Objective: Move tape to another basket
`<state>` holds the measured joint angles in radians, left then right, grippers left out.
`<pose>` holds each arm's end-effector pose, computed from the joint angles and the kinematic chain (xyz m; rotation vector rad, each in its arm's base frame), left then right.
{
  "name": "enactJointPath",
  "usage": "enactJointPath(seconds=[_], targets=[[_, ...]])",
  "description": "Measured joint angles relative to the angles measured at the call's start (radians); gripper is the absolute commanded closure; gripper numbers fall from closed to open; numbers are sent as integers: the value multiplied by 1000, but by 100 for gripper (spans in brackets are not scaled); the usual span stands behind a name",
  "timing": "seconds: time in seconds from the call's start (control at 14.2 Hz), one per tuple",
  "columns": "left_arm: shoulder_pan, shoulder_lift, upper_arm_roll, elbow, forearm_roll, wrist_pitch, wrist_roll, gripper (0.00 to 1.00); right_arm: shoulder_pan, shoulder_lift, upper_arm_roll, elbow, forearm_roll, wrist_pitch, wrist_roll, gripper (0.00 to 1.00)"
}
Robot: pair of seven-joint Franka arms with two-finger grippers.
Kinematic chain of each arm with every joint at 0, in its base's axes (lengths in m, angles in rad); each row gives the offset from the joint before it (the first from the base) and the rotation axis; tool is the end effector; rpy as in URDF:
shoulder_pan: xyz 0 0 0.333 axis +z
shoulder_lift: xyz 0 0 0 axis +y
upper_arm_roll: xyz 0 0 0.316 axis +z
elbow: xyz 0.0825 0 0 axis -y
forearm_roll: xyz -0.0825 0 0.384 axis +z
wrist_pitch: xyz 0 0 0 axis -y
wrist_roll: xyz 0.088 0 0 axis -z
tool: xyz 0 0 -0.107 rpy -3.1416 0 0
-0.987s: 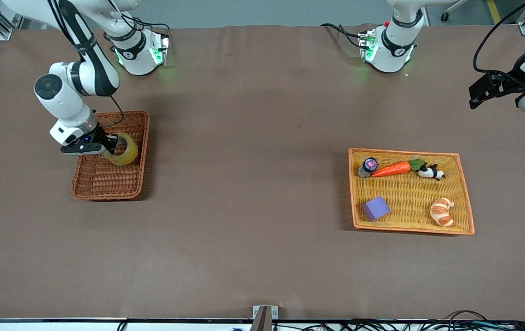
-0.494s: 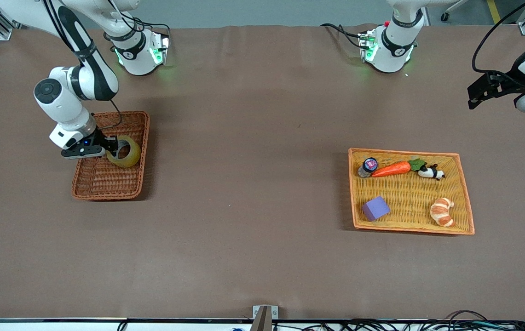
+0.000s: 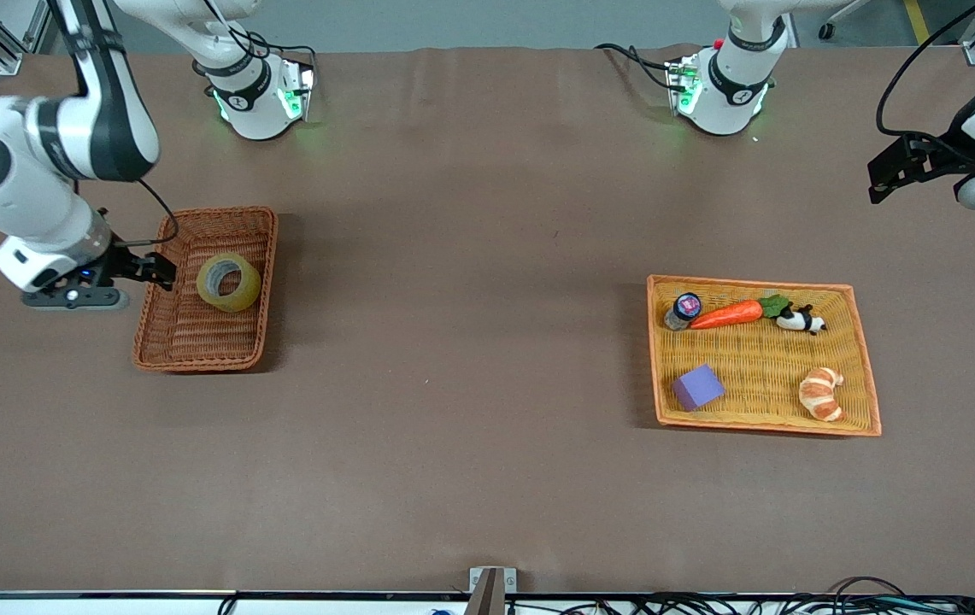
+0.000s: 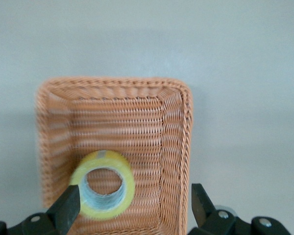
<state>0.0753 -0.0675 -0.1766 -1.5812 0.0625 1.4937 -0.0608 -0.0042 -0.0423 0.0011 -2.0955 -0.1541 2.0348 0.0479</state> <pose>0.5235 -0.0496 0.6491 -3.0654 0.0549 0.0229 0.5338 -0.0103 0.4391 3.0038 0.0291 -0.0230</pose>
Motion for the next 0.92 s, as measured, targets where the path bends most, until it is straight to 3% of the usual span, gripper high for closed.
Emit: enactJointPath(seconds=[0.28,0.49,0.71,0.92], targets=[[1,1,0,0,0,0,0,0,-4,-3,25,341,73,-356,26,0],[1,1,0,1,0,0,0,0,-41,-1,13,518,115,-490,25,0],[0,1,0,1,0,0,0,0,-56,2,8,569,158,-560,25,0],[-5,1,-1,1,0,0,0,0,-56,16,-7,569,210,-546,25,0]])
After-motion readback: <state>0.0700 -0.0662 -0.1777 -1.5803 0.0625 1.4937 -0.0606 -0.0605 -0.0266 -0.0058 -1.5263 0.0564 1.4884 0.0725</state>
